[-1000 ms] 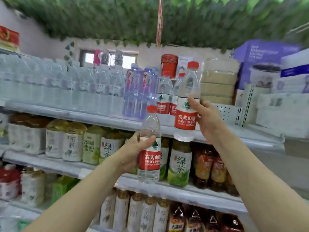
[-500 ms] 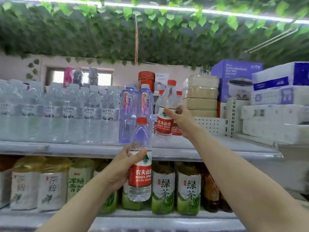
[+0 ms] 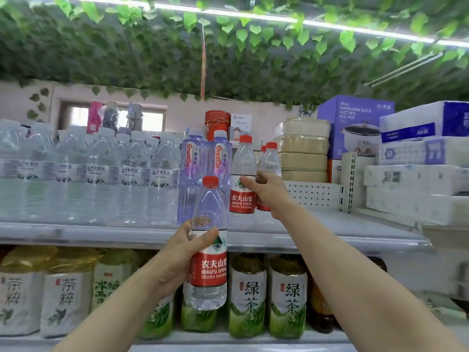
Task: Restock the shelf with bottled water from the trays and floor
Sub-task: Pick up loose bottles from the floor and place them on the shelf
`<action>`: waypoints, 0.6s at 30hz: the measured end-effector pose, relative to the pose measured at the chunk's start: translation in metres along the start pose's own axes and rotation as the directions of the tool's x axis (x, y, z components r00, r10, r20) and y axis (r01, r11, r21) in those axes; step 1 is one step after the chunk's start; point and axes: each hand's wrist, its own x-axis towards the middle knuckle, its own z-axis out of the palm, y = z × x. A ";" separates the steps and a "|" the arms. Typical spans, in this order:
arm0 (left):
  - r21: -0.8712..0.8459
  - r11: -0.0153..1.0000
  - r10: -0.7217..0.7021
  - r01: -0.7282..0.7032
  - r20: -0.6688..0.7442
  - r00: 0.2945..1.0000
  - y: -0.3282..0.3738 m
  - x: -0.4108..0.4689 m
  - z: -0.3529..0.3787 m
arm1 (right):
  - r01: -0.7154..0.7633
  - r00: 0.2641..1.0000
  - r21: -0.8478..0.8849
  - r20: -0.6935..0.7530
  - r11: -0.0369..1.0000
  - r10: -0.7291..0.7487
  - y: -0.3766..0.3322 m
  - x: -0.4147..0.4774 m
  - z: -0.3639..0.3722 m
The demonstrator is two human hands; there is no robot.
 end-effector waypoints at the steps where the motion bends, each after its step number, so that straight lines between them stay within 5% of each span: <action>1: 0.014 1.000 -0.002 0.002 -0.002 1.000 0.001 0.000 0.001 | 0.010 1.000 -0.004 -0.005 1.000 -0.010 0.000 0.000 -0.001; 18: 0.000 1.000 -0.002 0.002 -0.062 0.998 0.012 -0.022 0.005 | 0.031 0.995 -0.062 0.100 0.998 -0.025 -0.005 -0.004 -0.006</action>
